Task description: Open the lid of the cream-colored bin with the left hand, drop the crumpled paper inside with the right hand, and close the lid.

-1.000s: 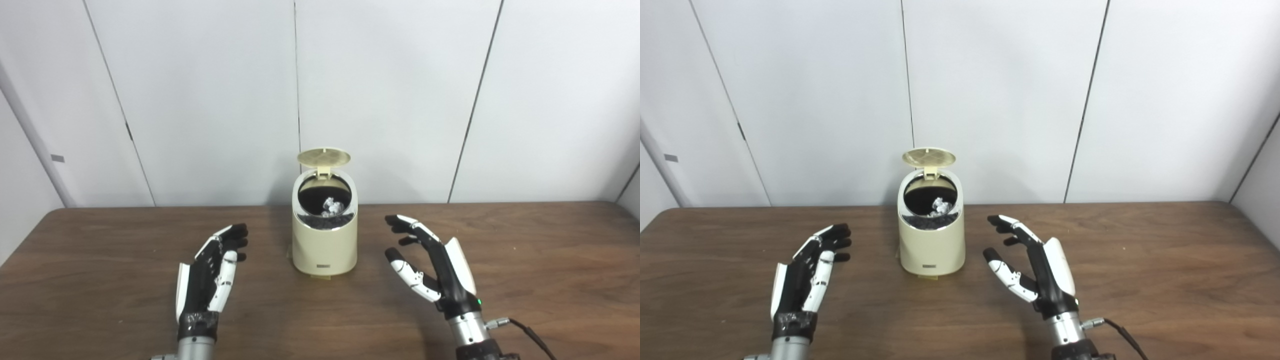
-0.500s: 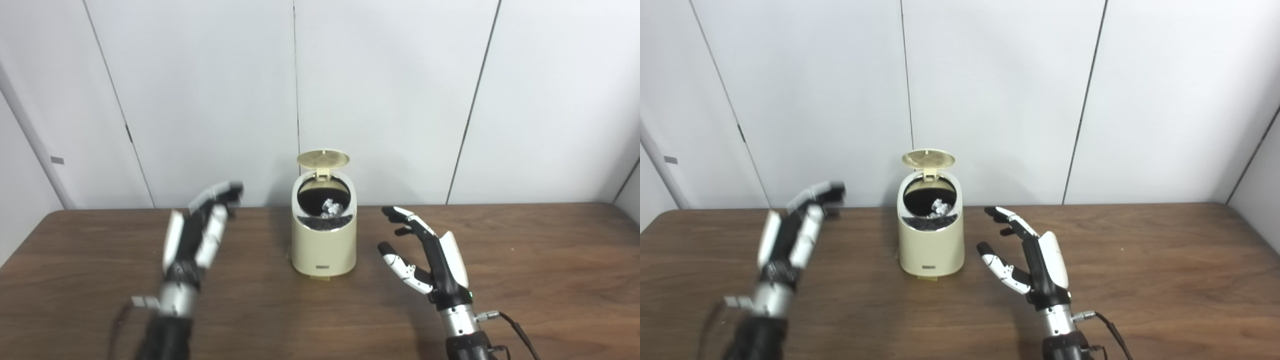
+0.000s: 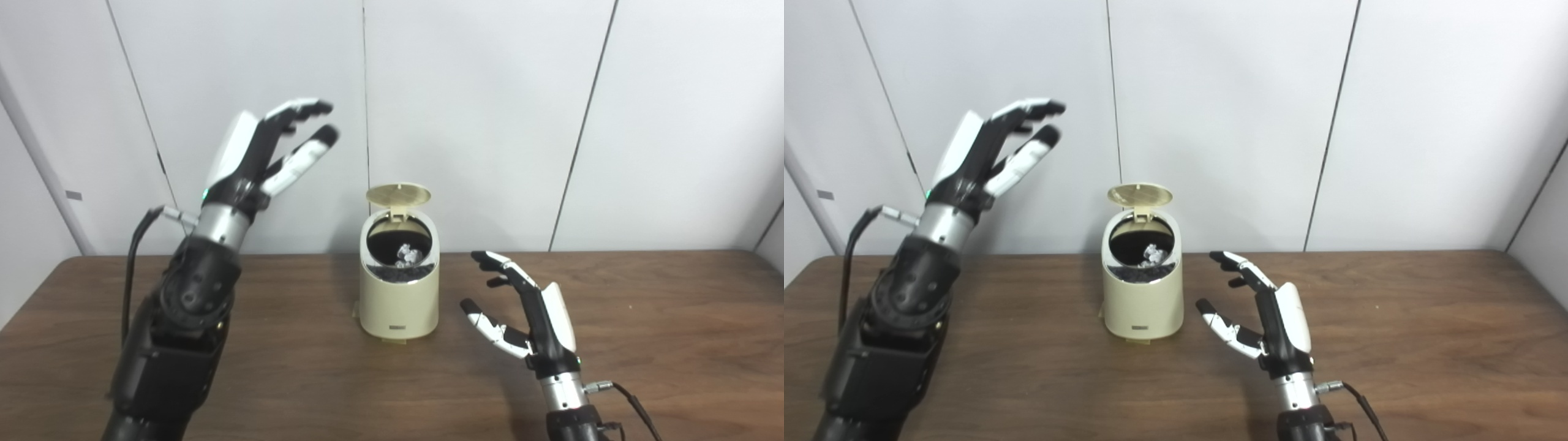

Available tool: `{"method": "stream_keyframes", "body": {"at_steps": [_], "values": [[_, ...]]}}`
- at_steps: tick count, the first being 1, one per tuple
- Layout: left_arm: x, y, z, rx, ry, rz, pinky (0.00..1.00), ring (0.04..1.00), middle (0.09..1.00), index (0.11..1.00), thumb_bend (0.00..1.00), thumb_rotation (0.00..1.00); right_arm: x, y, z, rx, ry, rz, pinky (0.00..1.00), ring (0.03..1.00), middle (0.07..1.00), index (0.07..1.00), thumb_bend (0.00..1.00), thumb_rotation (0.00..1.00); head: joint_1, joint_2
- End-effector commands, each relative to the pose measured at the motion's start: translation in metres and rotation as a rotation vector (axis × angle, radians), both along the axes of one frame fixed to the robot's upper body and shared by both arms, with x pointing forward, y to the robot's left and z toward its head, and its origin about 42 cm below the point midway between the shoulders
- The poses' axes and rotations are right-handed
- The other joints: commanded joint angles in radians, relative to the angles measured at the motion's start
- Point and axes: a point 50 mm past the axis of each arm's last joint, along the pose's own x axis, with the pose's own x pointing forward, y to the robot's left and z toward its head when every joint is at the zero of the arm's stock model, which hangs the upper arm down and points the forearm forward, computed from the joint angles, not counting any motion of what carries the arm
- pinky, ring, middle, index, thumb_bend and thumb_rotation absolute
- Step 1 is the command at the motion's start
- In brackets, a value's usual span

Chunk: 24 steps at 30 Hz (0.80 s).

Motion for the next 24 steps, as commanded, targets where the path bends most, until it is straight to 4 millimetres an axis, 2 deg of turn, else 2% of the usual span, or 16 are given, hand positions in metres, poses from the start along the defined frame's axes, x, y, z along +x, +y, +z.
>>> {"method": "stream_keyframes", "body": {"at_steps": [1, 4, 5, 8, 10, 13, 16, 19, 24], "values": [[0.000, -0.011, 0.030, 0.064, -0.071, 0.000, 0.76, 0.810, 0.810, 0.778, 0.81, 1.00, -0.014, -0.004, -0.029, 0.002, 0.063, -0.004, 0.60, 0.735, 0.768, 0.757, 0.21, 0.40, 0.000, 0.001], [0.001, -0.026, 0.037, 0.172, -0.107, 0.003, 0.69, 0.782, 0.784, 0.758, 0.76, 1.00, -0.014, -0.005, -0.030, -0.007, 0.062, -0.008, 0.61, 0.742, 0.771, 0.759, 0.20, 0.44, -0.001, -0.003], [0.001, -0.031, 0.037, 0.200, -0.110, 0.005, 0.69, 0.788, 0.787, 0.764, 0.75, 1.00, -0.014, -0.005, -0.031, -0.007, 0.063, -0.007, 0.61, 0.745, 0.772, 0.759, 0.20, 0.45, -0.002, -0.006], [0.004, -0.044, 0.037, 0.264, -0.103, 0.011, 0.70, 0.818, 0.803, 0.789, 0.81, 1.00, -0.014, -0.005, -0.031, -0.007, 0.063, -0.011, 0.62, 0.747, 0.772, 0.756, 0.20, 0.45, -0.003, -0.009], [0.005, -0.049, 0.034, 0.307, -0.107, 0.015, 0.74, 0.831, 0.809, 0.796, 0.84, 1.00, -0.014, -0.004, -0.031, -0.007, 0.062, -0.016, 0.61, 0.744, 0.771, 0.750, 0.20, 0.46, -0.005, -0.011], [0.004, -0.053, 0.028, 0.340, -0.105, 0.011, 0.80, 0.861, 0.823, 0.791, 0.84, 1.00, -0.014, -0.004, -0.032, -0.007, 0.064, -0.019, 0.62, 0.749, 0.774, 0.753, 0.20, 0.50, -0.009, -0.014], [0.002, -0.056, 0.021, 0.373, -0.102, -0.003, 0.78, 0.861, 0.814, 0.784, 0.84, 1.00, -0.014, -0.005, -0.031, -0.010, 0.059, -0.021, 0.63, 0.753, 0.777, 0.767, 0.20, 0.50, -0.010, -0.014], [0.002, -0.059, 0.014, 0.424, -0.104, 0.001, 0.82, 0.859, 0.802, 0.783, 0.84, 1.00, -0.013, -0.005, -0.031, -0.006, 0.056, -0.024, 0.63, 0.753, 0.774, 0.767, 0.20, 0.49, -0.006, -0.011], [0.004, -0.064, 0.004, 0.502, -0.104, 0.002, 0.93, 0.883, 0.812, 0.797, 0.84, 1.00, -0.012, -0.005, -0.031, -0.008, 0.055, -0.022, 0.63, 0.753, 0.776, 0.760, 0.20, 0.48, -0.008, -0.012]]}}
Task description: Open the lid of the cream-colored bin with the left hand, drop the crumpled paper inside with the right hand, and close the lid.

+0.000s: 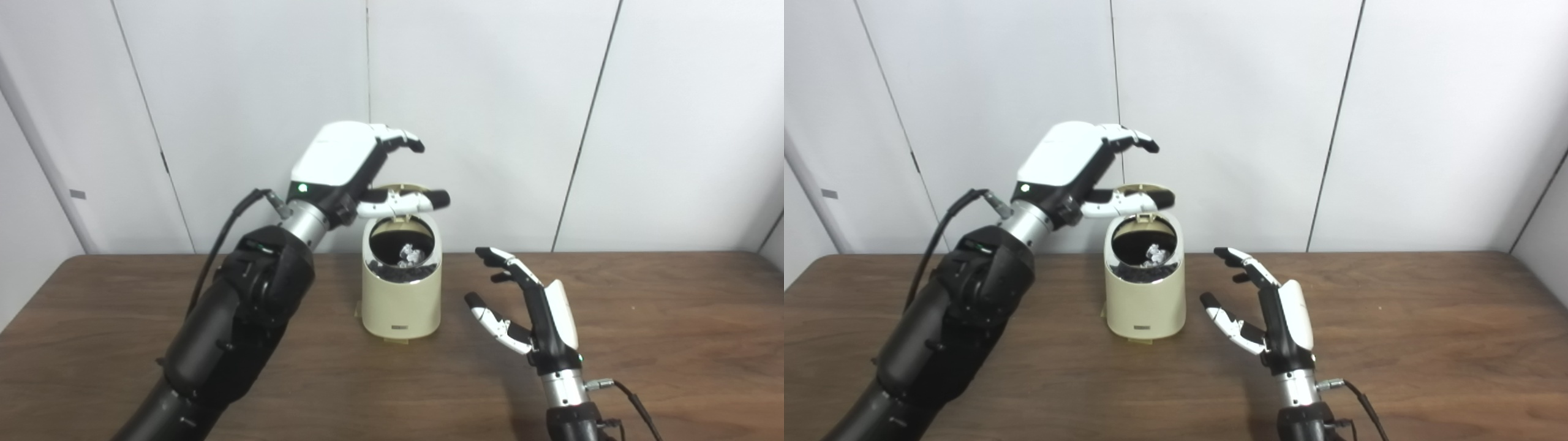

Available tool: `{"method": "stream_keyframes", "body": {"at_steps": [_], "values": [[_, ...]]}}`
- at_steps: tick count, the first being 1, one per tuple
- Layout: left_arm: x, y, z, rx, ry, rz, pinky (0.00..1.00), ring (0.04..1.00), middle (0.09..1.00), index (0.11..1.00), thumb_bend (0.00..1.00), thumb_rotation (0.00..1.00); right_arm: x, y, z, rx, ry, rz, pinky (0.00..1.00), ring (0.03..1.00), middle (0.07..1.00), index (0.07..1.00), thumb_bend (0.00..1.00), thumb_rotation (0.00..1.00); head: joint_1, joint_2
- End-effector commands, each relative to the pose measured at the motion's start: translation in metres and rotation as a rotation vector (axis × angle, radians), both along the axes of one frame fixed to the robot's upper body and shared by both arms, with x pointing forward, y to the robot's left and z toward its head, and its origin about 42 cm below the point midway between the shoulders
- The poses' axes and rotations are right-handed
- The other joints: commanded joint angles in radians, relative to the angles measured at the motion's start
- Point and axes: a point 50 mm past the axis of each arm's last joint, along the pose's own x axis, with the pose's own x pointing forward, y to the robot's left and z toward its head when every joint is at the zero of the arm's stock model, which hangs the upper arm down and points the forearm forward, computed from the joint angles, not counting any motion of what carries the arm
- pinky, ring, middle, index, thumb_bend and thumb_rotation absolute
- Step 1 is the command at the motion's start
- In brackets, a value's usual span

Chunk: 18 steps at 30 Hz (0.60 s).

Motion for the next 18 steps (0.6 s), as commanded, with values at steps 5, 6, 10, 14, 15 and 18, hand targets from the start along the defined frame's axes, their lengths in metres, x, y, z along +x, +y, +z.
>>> {"method": "stream_keyframes", "body": {"at_steps": [5, 6, 10, 14, 15, 18], "values": [[0.003, 0.001, 0.014, 0.106, -0.095, 0.035, 0.99, 0.879, 0.806, 0.791, 0.86, 1.00, -0.015, -0.004, -0.032, -0.002, 0.067, -0.004, 0.61, 0.743, 0.771, 0.751, 0.21, 0.52, -0.003, 0.002], [0.003, 0.002, 0.013, 0.129, -0.105, 0.043, 0.99, 0.882, 0.809, 0.791, 0.87, 1.00, -0.015, -0.003, -0.032, 0.002, 0.068, -0.004, 0.61, 0.742, 0.770, 0.749, 0.21, 0.52, -0.003, 0.003], [0.004, 0.004, 0.008, 0.218, -0.148, 0.085, 1.00, 0.909, 0.830, 0.791, 0.89, 1.00, -0.016, -0.001, -0.031, 0.015, 0.070, 0.003, 0.62, 0.746, 0.773, 0.754, 0.22, 0.50, -0.006, 0.004], [0.007, 0.005, 0.002, 0.262, -0.163, 0.124, 1.00, 0.929, 0.828, 0.792, 0.93, 1.00, -0.017, 0.000, -0.030, 0.018, 0.070, 0.009, 0.62, 0.746, 0.773, 0.758, 0.21, 0.46, -0.007, 0.005], [0.007, 0.005, 0.001, 0.266, -0.164, 0.130, 1.00, 0.928, 0.826, 0.791, 0.93, 1.00, -0.017, 0.000, -0.030, 0.018, 0.070, 0.009, 0.62, 0.749, 0.774, 0.758, 0.21, 0.45, -0.007, 0.005], [0.008, 0.005, -0.002, 0.273, -0.157, 0.148, 1.00, 0.930, 0.825, 0.794, 0.94, 1.00, -0.017, 0.000, -0.031, 0.021, 0.075, 0.011, 0.63, 0.755, 0.778, 0.761, 0.22, 0.43, -0.008, 0.004]]}}
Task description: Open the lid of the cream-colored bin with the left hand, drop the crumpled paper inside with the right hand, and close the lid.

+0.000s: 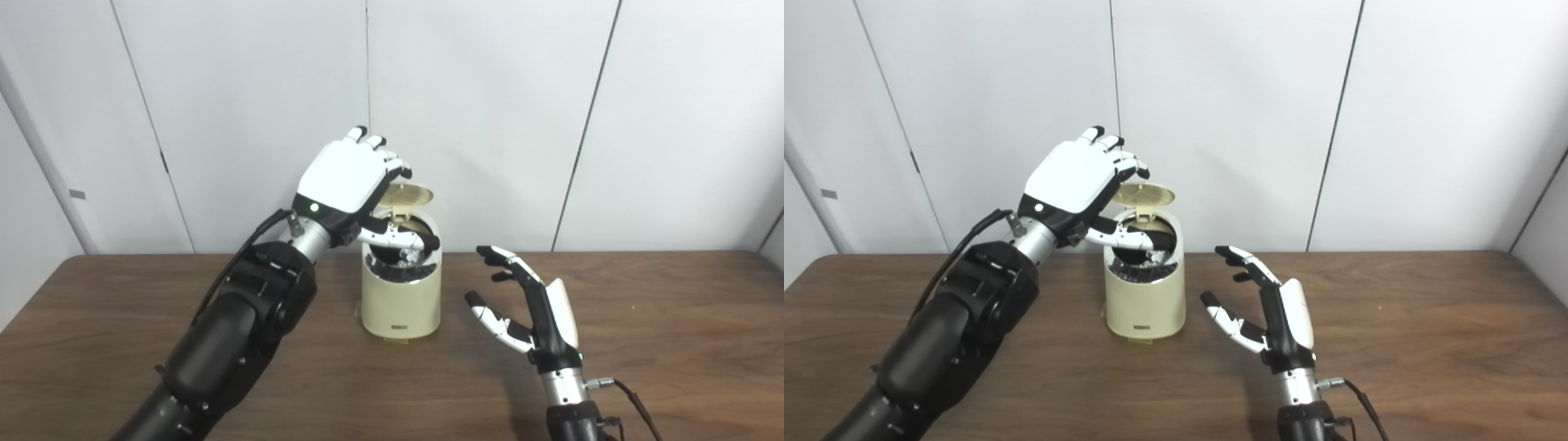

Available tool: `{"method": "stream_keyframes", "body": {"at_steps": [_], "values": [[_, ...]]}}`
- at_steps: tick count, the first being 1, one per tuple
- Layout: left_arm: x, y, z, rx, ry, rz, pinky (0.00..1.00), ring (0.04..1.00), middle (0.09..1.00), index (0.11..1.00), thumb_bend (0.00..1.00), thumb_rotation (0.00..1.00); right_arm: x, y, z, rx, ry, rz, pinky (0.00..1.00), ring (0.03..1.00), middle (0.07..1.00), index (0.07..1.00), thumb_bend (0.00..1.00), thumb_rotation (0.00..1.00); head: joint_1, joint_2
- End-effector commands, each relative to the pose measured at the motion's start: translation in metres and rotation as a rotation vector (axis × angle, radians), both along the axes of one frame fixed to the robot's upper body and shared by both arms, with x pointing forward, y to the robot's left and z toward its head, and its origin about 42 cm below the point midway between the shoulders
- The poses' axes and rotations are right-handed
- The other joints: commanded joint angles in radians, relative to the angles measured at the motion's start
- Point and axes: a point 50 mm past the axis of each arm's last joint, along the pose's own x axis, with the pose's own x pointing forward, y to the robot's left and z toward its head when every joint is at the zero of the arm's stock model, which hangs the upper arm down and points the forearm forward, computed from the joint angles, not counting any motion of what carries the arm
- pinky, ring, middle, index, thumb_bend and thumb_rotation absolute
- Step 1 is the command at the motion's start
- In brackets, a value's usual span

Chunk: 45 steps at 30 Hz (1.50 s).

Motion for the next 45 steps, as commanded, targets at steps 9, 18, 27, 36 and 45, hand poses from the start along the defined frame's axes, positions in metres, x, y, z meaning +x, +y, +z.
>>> {"method": "stream_keyframes", "body": {"at_steps": [9, 18, 27, 36, 45], "values": [[0.009, 0.004, 0.020, -0.039, -0.092, 0.048, 1.00, 0.919, 0.802, 0.783, 0.91, 1.00, -0.018, -0.001, -0.032, 0.001, 0.082, 0.018, 0.63, 0.758, 0.780, 0.757, 0.22, 0.40, 0.000, -0.005], [0.011, 0.005, 0.022, -0.047, -0.085, 0.056, 1.00, 0.927, 0.811, 0.791, 0.91, 1.00, -0.018, 0.002, -0.033, 0.003, 0.085, 0.018, 0.60, 0.733, 0.775, 0.753, 0.23, 0.42, -0.006, -0.006], [0.007, 0.003, 0.018, -0.021, -0.082, 0.053, 1.00, 0.914, 0.796, 0.782, 0.92, 1.00, -0.018, 0.004, -0.031, 0.007, 0.088, 0.018, 0.60, 0.740, 0.782, 0.756, 0.23, 0.36, -0.009, 0.003], [0.004, 0.001, 0.007, 0.031, -0.081, 0.045, 1.00, 0.898, 0.783, 0.769, 0.94, 1.00, -0.021, 0.006, -0.029, 0.011, 0.083, 0.017, 0.57, 0.719, 0.781, 0.748, 0.24, 0.37, -0.015, 0.013], [0.001, -0.001, -0.009, 0.080, -0.076, 0.048, 1.00, 0.879, 0.773, 0.764, 0.97, 1.00, -0.020, 0.007, -0.027, 0.004, 0.094, 0.013, 0.61, 0.743, 0.776, 0.758, 0.25, 0.43, -0.015, 0.023]]}}
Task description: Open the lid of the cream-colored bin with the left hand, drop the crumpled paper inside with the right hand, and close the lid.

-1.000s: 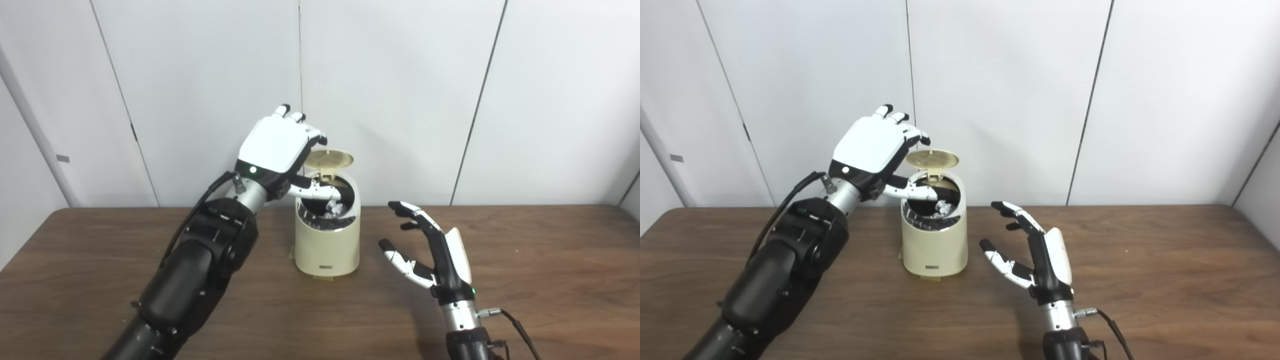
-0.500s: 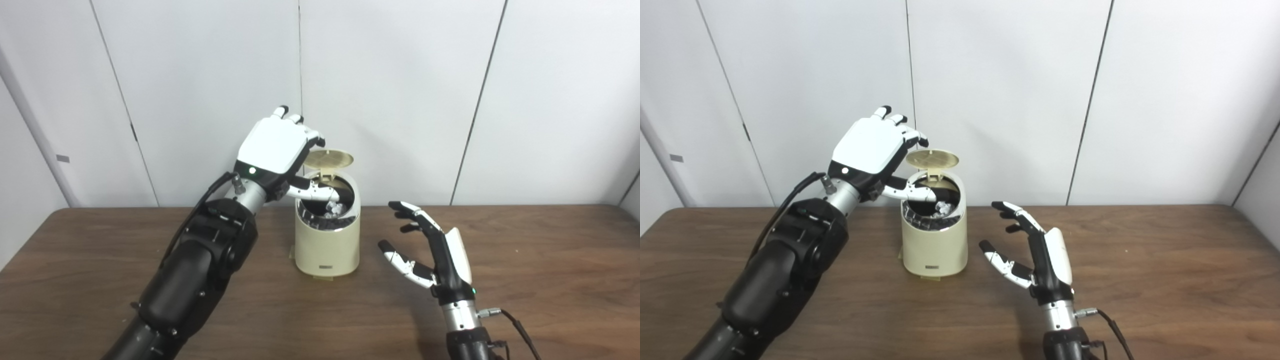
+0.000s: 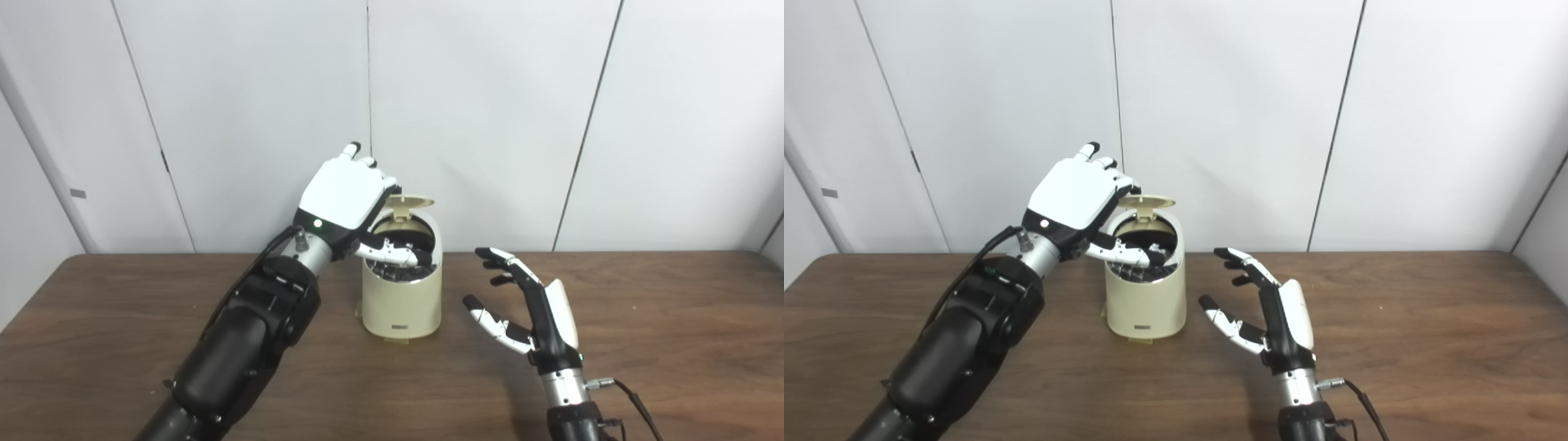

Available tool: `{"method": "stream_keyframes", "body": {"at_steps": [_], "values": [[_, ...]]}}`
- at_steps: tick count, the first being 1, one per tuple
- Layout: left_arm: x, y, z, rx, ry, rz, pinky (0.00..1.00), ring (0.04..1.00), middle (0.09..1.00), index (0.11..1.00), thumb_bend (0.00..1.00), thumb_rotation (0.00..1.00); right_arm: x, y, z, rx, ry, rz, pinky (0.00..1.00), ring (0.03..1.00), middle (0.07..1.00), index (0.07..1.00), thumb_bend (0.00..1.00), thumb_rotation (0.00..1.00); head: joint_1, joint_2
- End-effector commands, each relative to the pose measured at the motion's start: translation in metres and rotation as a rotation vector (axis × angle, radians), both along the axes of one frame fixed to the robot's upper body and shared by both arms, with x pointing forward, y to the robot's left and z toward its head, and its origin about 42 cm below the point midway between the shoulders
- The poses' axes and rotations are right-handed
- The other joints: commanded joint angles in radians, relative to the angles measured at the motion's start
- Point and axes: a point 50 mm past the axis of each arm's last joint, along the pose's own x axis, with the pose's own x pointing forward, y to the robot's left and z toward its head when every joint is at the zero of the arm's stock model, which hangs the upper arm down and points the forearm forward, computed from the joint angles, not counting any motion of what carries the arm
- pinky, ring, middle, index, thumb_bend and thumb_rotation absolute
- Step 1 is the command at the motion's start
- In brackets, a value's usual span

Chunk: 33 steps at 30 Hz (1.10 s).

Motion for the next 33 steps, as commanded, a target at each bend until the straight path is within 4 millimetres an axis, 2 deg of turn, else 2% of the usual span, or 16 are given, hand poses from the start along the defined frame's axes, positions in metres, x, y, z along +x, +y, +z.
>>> {"method": "stream_keyframes", "body": {"at_steps": [1, 6, 12, 18, 33], "values": [[-0.001, -0.001, 0.012, 0.005, -0.077, -0.008, 1.00, 0.876, 0.770, 0.761, 0.96, 0.99, -0.019, 0.007, -0.027, 0.012, 0.081, 0.005, 0.61, 0.743, 0.777, 0.760, 0.25, 0.44, -0.001, 0.001], [-0.004, 0.001, 0.002, 0.019, -0.086, -0.012, 1.00, 0.842, 0.750, 0.742, 0.96, 0.98, -0.019, 0.008, -0.026, 0.017, 0.085, 0.005, 0.61, 0.740, 0.779, 0.760, 0.25, 0.46, -0.003, 0.008], [-0.005, 0.006, -0.006, 0.072, -0.077, -0.007, 1.00, 0.831, 0.752, 0.742, 0.94, 1.00, -0.020, 0.009, -0.024, 0.012, 0.086, 0.001, 0.61, 0.743, 0.776, 0.757, 0.25, 0.43, -0.006, 0.015], [-0.007, 0.007, -0.017, 0.115, -0.074, -0.025, 1.00, 0.823, 0.741, 0.729, 0.99, 1.00, -0.020, 0.010, -0.022, 0.012, 0.089, 0.000, 0.61, 0.744, 0.777, 0.750, 0.25, 0.44, -0.008, 0.019], [-0.014, 0.010, -0.060, 0.229, -0.018, -0.016, 1.00, 0.781, 0.733, 0.720, 0.96, 0.95, -0.023, 0.012, -0.017, 0.016, 0.093, -0.003, 0.62, 0.753, 0.781, 0.765, 0.25, 0.45, -0.026, 0.043]]}}
